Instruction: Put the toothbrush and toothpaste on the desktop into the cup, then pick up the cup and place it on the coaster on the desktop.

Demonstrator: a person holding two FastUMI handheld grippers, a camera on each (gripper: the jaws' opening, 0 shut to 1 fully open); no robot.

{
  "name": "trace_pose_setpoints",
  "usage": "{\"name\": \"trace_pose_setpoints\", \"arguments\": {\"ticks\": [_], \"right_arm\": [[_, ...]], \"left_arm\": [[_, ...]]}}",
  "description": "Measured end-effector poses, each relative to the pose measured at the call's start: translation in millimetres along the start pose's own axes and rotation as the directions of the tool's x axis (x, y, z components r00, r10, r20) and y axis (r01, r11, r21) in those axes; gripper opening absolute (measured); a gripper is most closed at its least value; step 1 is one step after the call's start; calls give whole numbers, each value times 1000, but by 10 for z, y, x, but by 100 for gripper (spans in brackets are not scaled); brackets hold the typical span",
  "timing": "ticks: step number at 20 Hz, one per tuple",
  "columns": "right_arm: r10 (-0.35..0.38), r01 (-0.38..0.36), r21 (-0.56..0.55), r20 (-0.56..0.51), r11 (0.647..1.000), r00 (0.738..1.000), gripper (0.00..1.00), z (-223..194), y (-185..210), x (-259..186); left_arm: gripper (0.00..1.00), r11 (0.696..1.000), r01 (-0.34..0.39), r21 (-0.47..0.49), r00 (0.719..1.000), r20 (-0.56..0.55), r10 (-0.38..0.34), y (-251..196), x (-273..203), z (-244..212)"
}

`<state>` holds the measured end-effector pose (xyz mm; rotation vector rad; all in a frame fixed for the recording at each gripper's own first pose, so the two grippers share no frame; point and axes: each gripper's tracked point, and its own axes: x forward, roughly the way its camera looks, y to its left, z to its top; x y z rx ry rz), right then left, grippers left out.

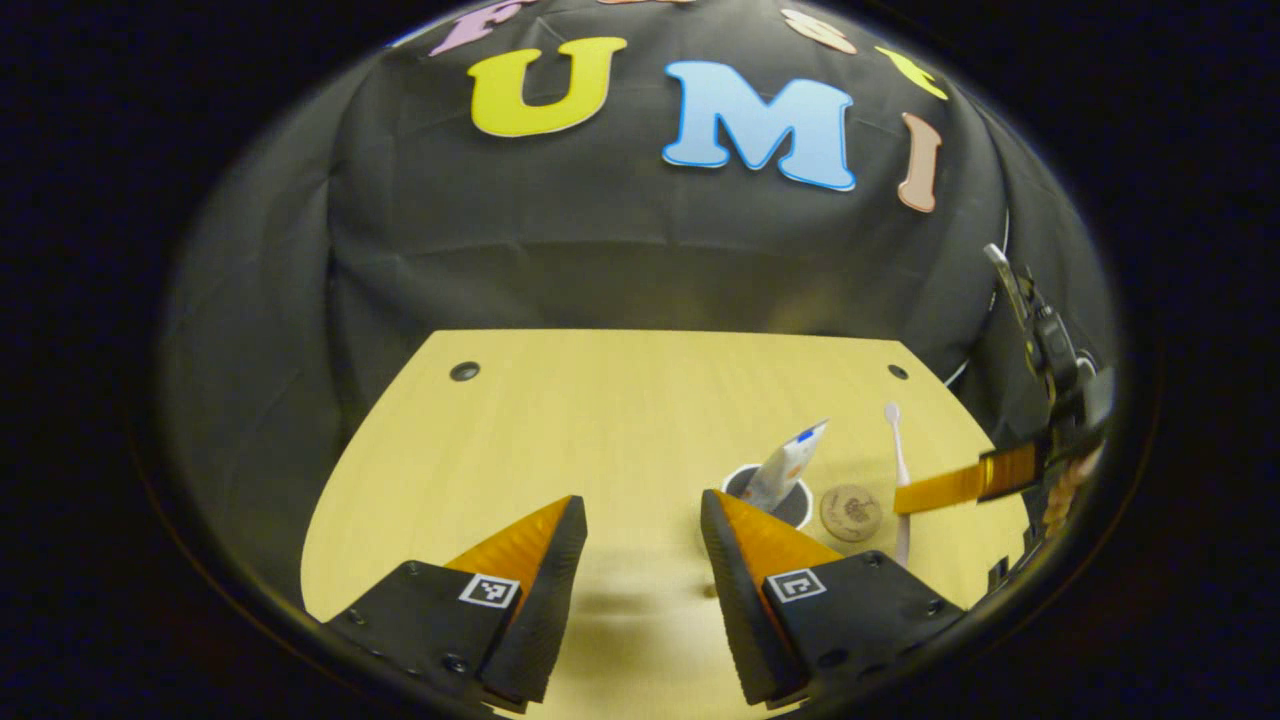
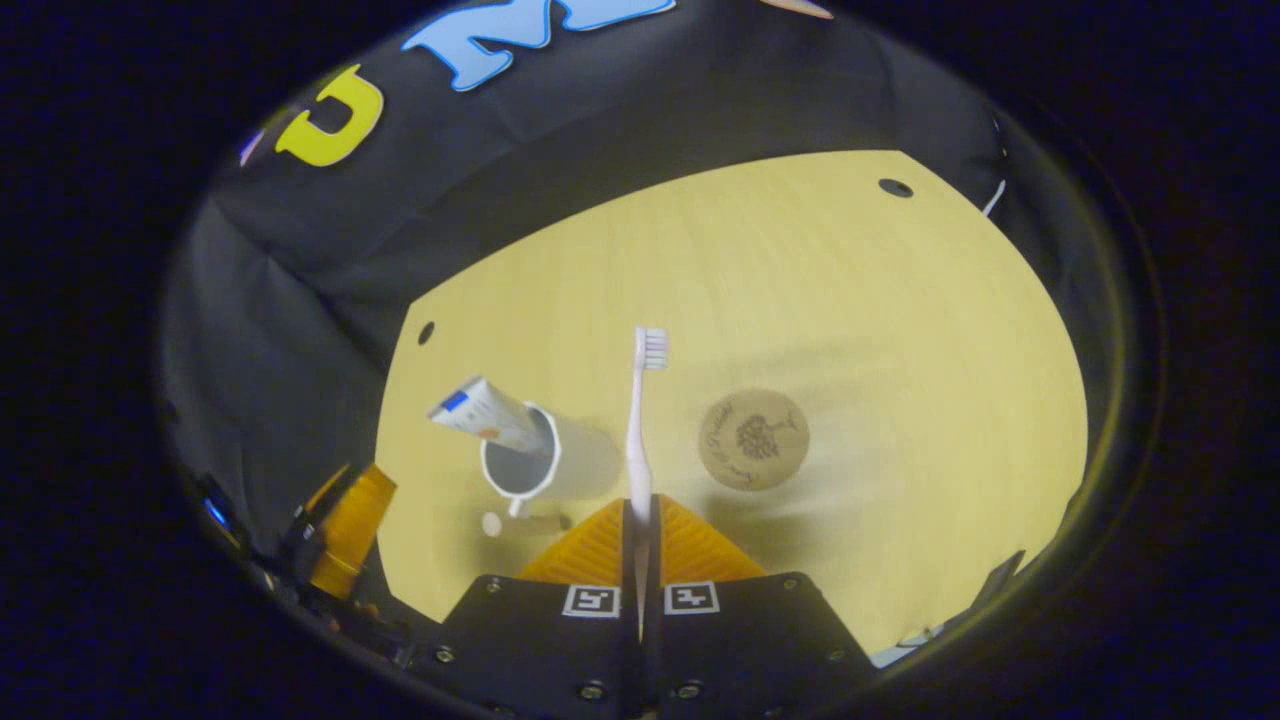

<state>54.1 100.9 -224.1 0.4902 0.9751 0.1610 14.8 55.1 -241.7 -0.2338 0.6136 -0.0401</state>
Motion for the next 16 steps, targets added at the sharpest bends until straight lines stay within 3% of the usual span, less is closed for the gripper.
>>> {"name": "trace_pose_setpoints", "arguments": {"ticks": [4, 6, 12, 16], "right_arm": [[37, -45, 77, 107, 996, 994, 2, 513, 365, 98], [18, -34, 101, 149, 994, 989, 2, 615, 432, 222], [-44, 30, 60, 239, 998, 970, 2, 568, 426, 501], [-3, 4, -2, 303, 1000, 953, 3, 385, 518, 574]], "left_arm": [[77, 994, -87, -63, 996, -20, 86, 632, -292, -207], [77, 991, -107, -82, 994, -31, 105, 790, -396, -286], [77, 986, -138, -91, 989, -63, 133, 1028, -534, -407], [77, 991, -107, -75, 992, -72, 102, 954, -523, -425]]}}
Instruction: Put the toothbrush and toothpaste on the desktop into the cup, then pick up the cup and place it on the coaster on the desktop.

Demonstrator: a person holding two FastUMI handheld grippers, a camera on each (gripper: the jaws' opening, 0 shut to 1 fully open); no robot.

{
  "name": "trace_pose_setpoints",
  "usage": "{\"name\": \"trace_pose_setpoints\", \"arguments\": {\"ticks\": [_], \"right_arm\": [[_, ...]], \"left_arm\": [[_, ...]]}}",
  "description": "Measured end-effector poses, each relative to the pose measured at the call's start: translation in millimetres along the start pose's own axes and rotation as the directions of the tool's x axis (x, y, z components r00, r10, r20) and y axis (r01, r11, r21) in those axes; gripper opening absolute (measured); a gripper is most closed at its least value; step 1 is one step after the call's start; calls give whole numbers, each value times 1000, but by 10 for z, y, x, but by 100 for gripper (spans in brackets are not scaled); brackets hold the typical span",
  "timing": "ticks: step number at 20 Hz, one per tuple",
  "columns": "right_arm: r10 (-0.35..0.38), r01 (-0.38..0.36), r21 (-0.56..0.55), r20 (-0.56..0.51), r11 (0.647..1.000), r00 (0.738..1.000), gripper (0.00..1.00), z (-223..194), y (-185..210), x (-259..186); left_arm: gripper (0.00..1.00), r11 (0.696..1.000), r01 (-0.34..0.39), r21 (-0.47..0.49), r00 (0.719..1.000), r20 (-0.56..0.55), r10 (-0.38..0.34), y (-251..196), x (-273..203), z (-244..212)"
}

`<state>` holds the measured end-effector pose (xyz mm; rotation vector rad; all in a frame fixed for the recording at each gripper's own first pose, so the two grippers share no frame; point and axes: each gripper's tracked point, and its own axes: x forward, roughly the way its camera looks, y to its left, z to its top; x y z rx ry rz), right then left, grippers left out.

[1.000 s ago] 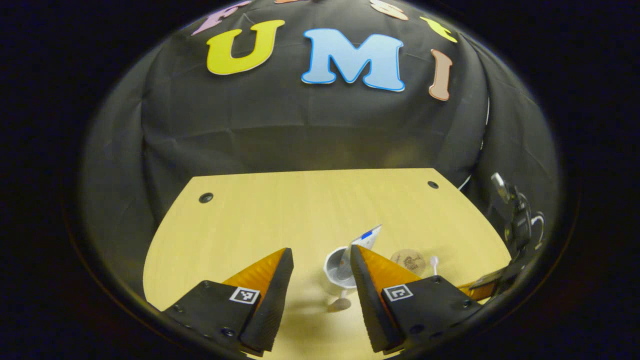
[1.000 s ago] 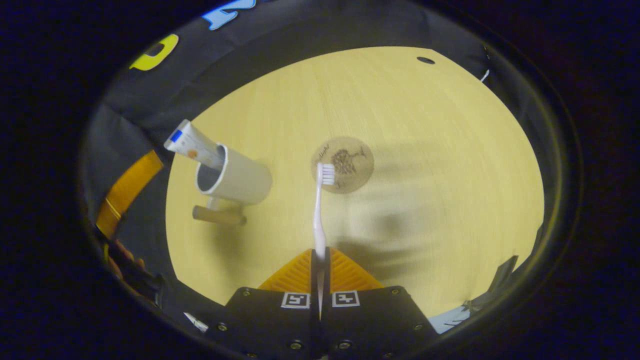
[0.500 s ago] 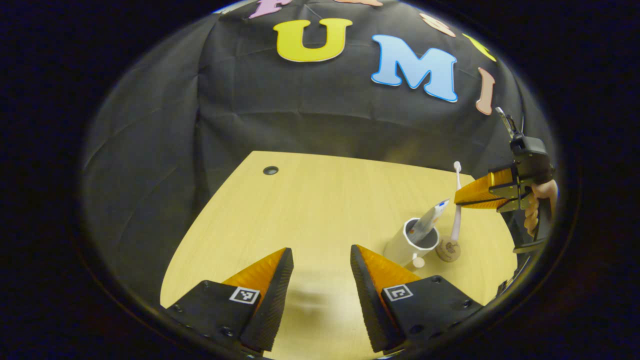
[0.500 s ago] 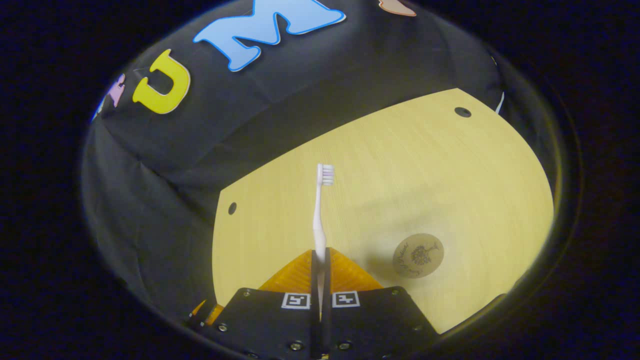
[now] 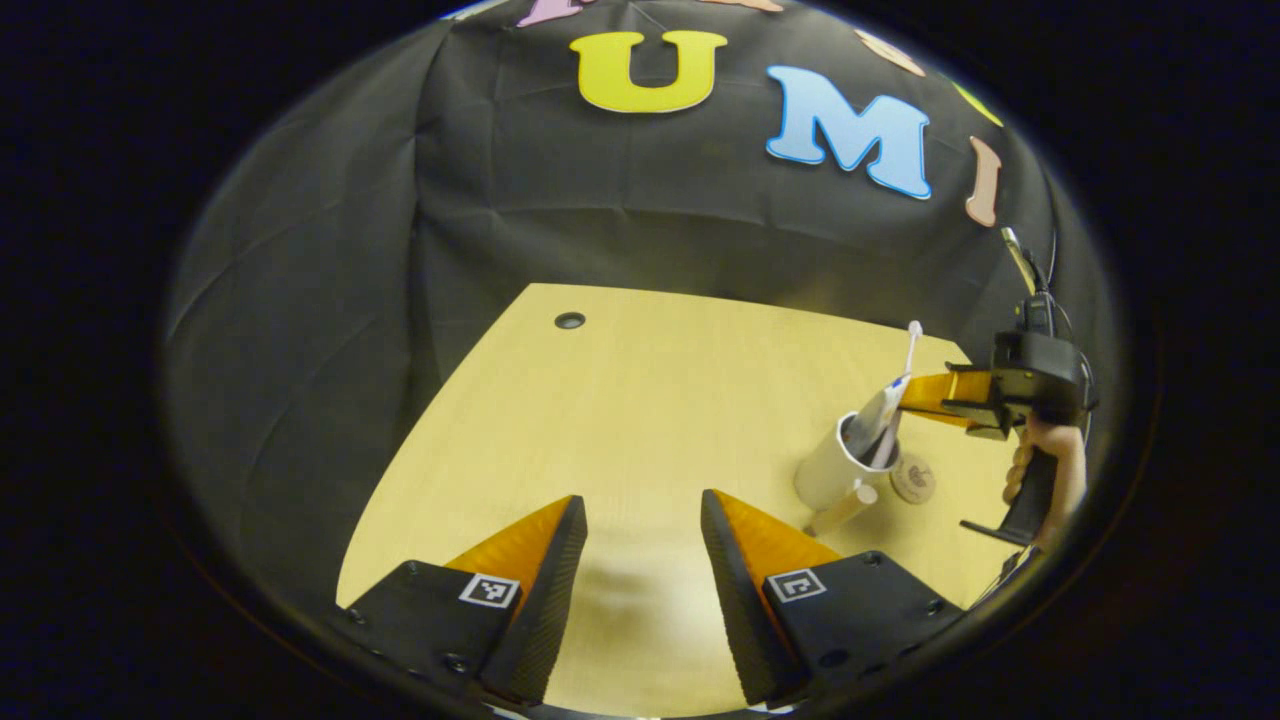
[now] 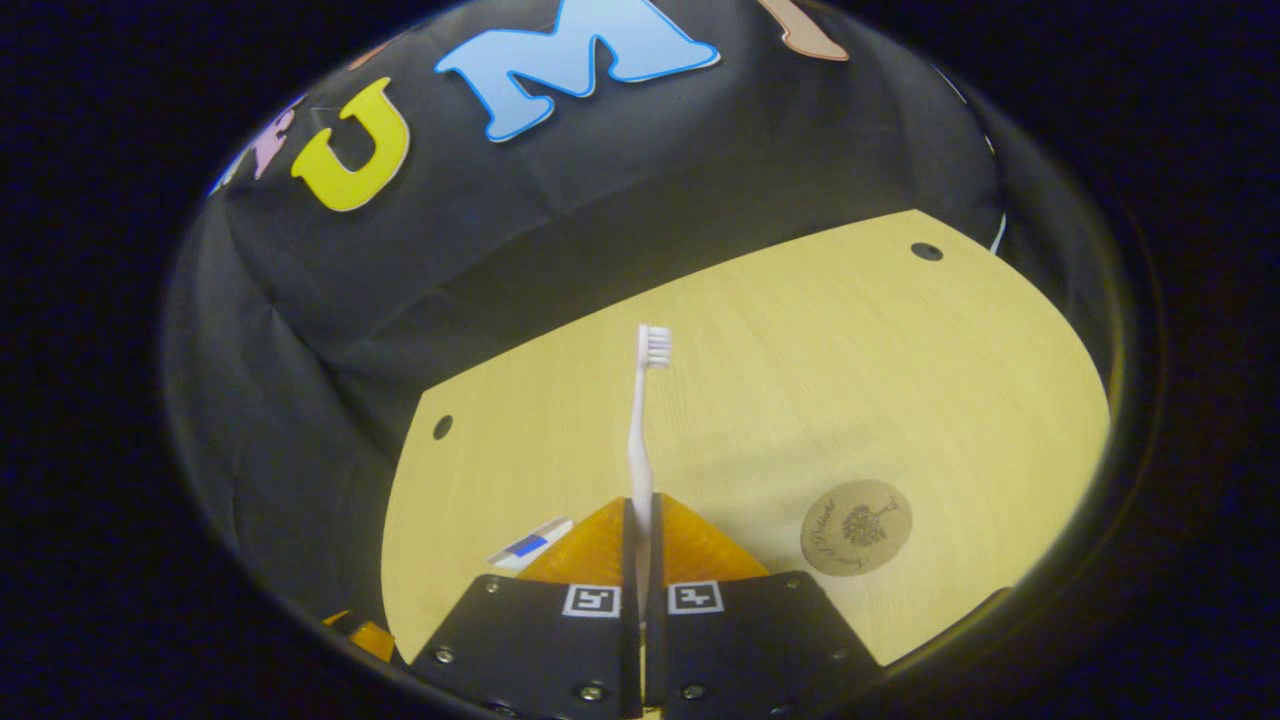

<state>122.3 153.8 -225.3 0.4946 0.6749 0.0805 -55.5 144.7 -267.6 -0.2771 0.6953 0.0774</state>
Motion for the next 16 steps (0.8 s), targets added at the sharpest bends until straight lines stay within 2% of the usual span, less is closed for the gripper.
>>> {"name": "trace_pose_setpoints", "arguments": {"ticks": [2, 4, 9, 11, 13, 16], "right_arm": [[10, -9, -18, 11, 1000, 1000, 4, -36, 9, -62], [23, -23, -49, -4, 999, 1000, 9, -159, 6, -170], [45, -47, -84, -27, 995, 999, 7, -306, -75, -378], [38, -40, -76, -25, 996, 999, 11, -274, -244, -487], [10, -11, -59, -21, 998, 1000, 11, -268, -443, -554], [-36, 36, 10, -25, 999, 999, 11, -297, -791, -642]], "left_arm": [[73, 999, 30, 9, 1000, -4, -30, -161, 59, 41], [74, 997, 77, 21, 997, -11, -76, -402, 155, 90], [73, 980, 185, 66, 982, -49, -182, -923, 251, 80], [75, 964, 253, 77, 965, -89, -246, -1209, 313, 20], [69, 944, 319, 85, 941, -147, -305, -1482, 336, -43], [73, 915, 386, 116, 902, -257, -348, -1729, 430, -209]]}}
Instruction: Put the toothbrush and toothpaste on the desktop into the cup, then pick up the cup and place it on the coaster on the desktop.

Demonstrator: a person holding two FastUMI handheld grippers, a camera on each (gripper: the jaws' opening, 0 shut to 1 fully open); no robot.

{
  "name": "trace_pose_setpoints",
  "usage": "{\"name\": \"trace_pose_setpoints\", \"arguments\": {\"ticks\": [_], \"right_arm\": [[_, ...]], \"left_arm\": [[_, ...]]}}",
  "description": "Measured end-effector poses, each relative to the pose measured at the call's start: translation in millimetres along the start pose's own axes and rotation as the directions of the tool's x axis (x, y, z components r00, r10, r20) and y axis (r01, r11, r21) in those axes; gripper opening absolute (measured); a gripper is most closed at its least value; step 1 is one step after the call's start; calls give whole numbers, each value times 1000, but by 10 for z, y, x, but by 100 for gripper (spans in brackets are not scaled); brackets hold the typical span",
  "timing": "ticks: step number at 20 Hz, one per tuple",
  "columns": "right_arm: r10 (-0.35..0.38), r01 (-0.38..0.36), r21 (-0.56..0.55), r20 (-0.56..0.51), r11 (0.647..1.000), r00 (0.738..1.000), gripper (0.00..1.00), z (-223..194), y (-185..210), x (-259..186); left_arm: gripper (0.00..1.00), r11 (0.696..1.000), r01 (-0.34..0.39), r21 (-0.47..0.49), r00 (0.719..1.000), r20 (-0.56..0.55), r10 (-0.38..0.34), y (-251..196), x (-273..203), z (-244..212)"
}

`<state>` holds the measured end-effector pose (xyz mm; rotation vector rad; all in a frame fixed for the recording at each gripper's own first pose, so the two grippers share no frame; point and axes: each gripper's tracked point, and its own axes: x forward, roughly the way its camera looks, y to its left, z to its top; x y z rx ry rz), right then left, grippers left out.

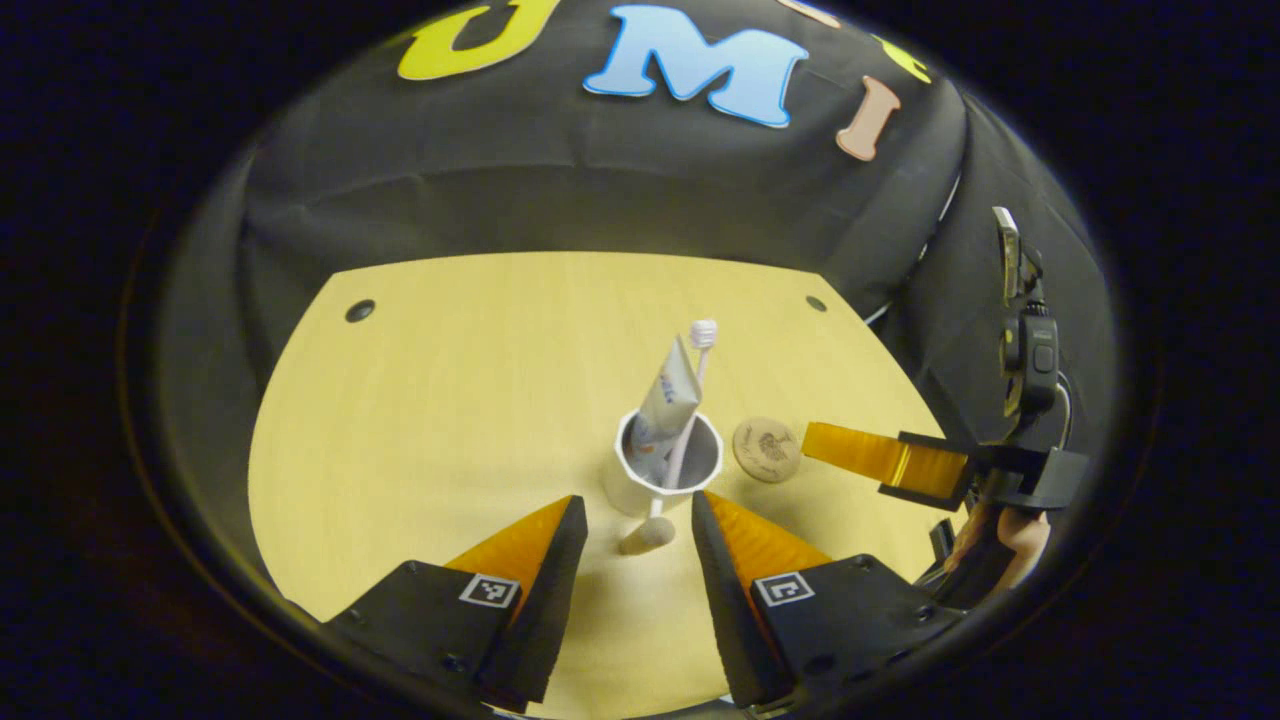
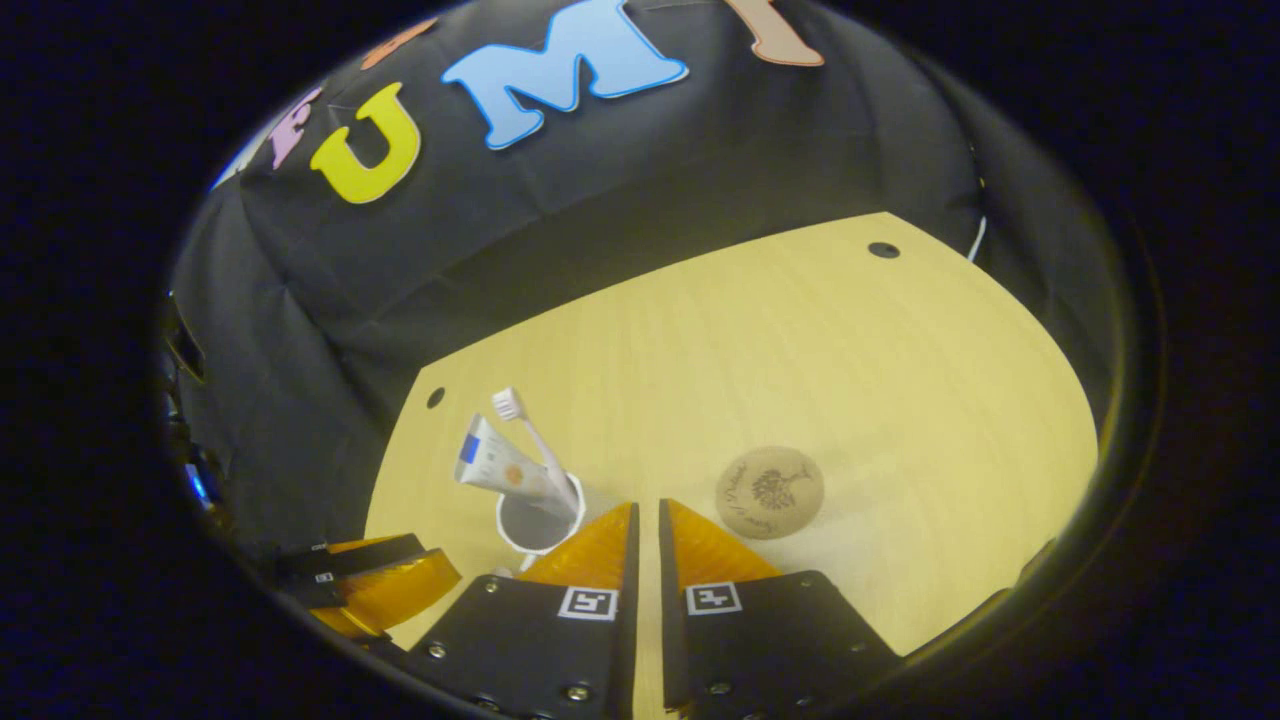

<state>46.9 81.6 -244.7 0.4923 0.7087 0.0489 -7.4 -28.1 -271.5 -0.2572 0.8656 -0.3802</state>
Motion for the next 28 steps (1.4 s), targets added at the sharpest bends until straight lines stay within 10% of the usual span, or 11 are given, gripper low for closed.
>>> {"name": "trace_pose_setpoints", "arguments": {"ticks": [4, 8, 16, 19, 23, 28], "right_arm": [[-57, 55, 94, 15, 994, 998, 11, 41, -412, -108], [-112, 106, 180, 24, 978, 993, 11, 61, -841, -221], [-201, 191, 286, 7, 939, 980, 11, 34, -1480, -386], [-222, 215, 319, -14, 923, 975, 11, -30, -1661, -423], [-226, 223, 338, -32, 914, 974, 11, -40, -1756, -419], [-222, 224, 331, -43, 917, 974, 11, -128, -1725, -445]], "left_arm": [[69, 997, 20, 79, 990, -140, -8, 84, 103, -215], [68, 988, -3, 154, 904, -422, 69, 185, 235, -573], [71, 985, -41, 166, 821, -557, 128, 221, 786, -754], [63, 986, -49, 162, 816, -563, 133, 185, 905, -821], [29, 983, -56, 176, 816, -560, 147, 175, 896, -842], [30, 980, -37, 197, 836, -532, 139, 32, 873, -768]]}}
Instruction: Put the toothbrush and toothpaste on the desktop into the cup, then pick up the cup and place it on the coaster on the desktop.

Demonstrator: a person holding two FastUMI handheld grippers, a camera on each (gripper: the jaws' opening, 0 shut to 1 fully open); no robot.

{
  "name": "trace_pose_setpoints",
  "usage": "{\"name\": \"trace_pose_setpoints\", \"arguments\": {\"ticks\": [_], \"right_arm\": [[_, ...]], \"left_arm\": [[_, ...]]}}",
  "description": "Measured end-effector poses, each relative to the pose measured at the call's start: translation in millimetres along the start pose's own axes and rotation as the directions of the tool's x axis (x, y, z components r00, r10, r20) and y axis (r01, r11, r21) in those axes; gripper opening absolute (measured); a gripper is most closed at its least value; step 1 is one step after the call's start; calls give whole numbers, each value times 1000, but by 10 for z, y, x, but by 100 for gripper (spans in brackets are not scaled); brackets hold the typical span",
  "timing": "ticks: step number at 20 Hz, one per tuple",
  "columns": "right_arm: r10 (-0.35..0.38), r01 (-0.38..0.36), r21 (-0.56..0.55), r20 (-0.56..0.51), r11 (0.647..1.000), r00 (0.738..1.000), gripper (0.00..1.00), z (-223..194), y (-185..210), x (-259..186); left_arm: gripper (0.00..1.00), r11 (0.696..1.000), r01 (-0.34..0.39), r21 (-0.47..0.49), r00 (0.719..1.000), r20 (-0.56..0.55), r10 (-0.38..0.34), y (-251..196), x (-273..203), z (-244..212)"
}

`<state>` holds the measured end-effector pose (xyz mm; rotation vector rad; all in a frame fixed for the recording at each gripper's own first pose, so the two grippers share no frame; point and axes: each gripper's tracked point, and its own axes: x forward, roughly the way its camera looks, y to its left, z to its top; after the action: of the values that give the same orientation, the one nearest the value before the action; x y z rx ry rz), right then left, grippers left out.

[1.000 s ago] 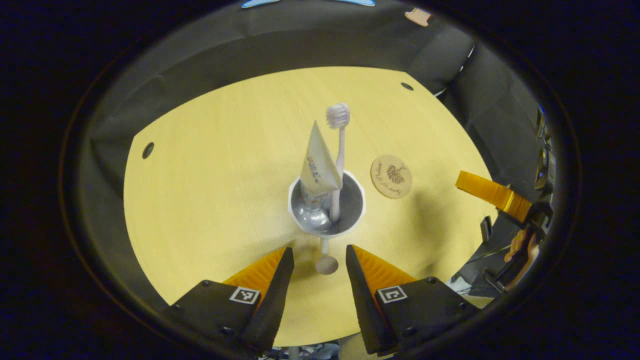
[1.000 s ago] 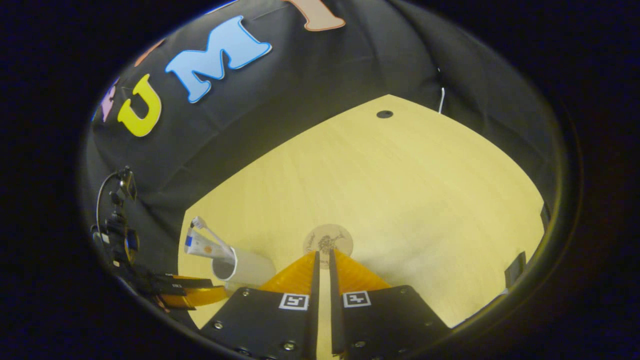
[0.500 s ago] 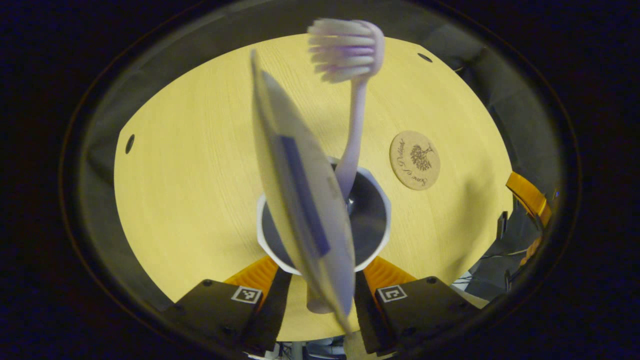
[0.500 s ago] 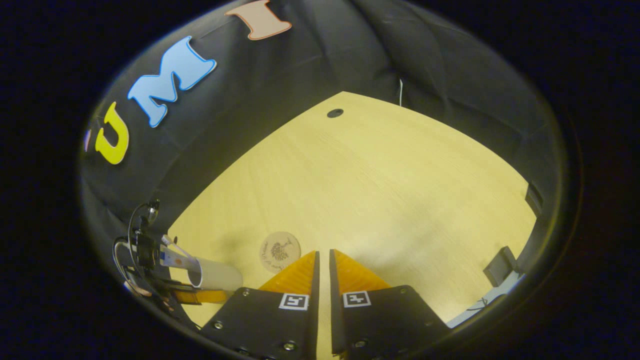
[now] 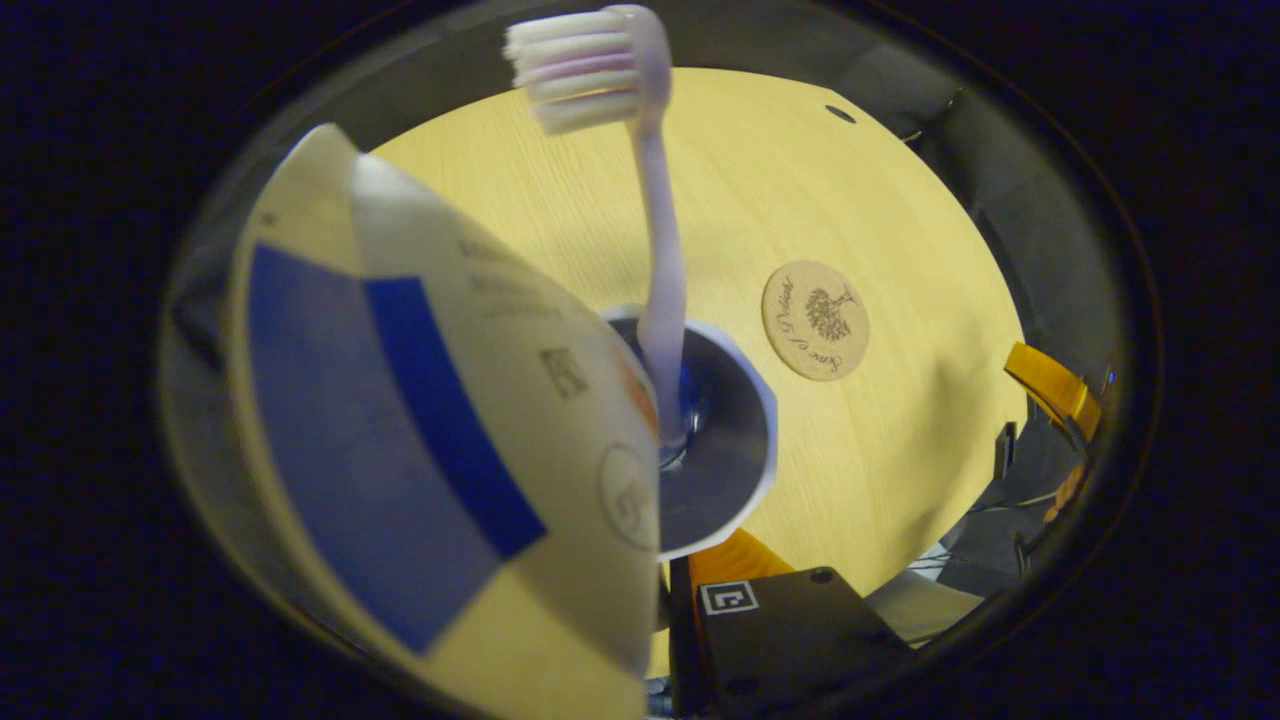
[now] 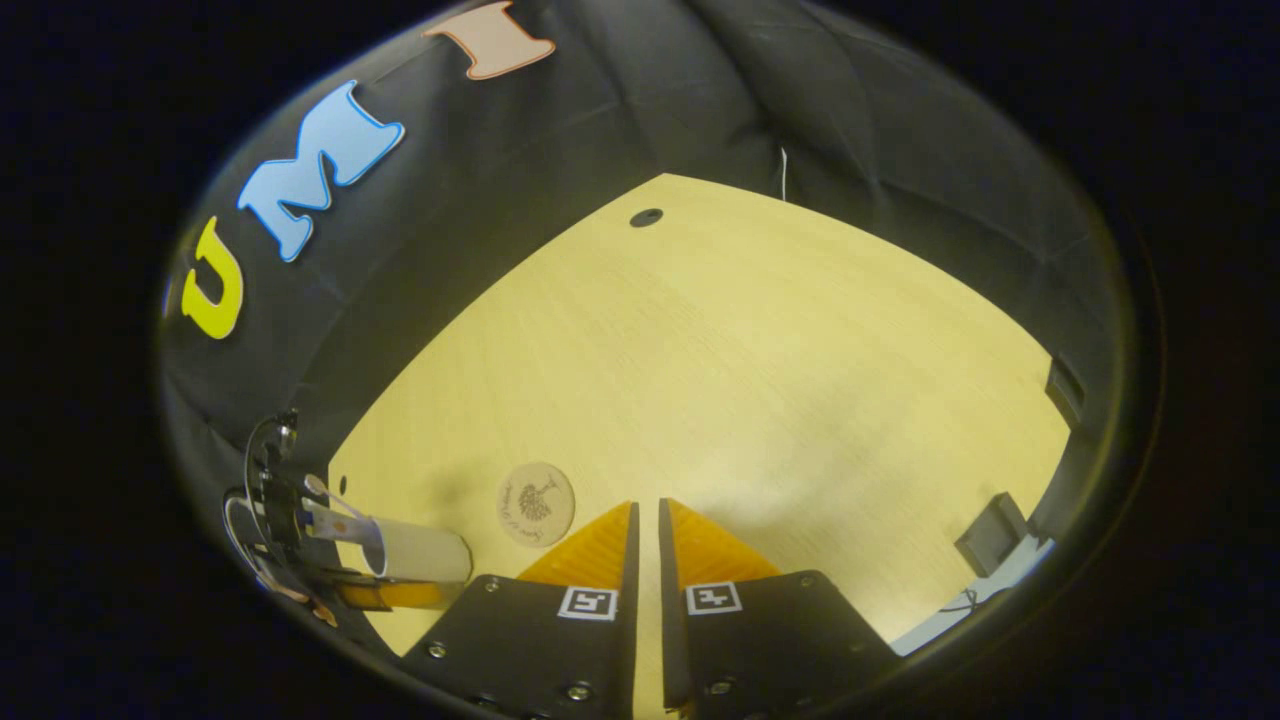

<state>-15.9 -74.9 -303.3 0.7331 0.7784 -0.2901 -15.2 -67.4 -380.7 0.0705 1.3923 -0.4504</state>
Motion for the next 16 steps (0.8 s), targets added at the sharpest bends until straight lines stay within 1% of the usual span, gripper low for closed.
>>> {"name": "trace_pose_setpoints", "arguments": {"ticks": [1, 4, 5, 8, 10, 12, 16], "right_arm": [[3, -3, 0, -2, 1000, 1000, 11, -19, 6, 8], [6, -6, -3, 1, 1000, 1000, 11, -22, 4, -1], [4, -4, -1, 6, 1000, 1000, 11, -15, -31, -22], [-17, 16, 35, 19, 999, 1000, 11, 24, -227, -99], [-37, 34, 78, 28, 996, 999, 11, 45, -371, -148], [-59, 55, 119, 34, 991, 998, 11, 84, -557, -192], [-84, 78, 157, 28, 984, 996, 11, 69, -738, -200]], "left_arm": [[29, 1000, -5, 26, 1000, 10, 5, -55, -43, 68], [29, 998, 15, 69, 1000, 25, -16, -297, -88, 257], [29, 995, 19, 95, 999, 29, -22, -435, -71, 381], [29, 987, 33, 159, 999, 30, -38, -757, -31, 593], [29, 980, 47, 192, 999, 19, -51, -926, 32, 596], [29, 977, 60, 202, 998, 1, -61, -1012, 56, 589], [29, 976, 44, 215, 999, -23, -40, -1003, 122, 603]]}}
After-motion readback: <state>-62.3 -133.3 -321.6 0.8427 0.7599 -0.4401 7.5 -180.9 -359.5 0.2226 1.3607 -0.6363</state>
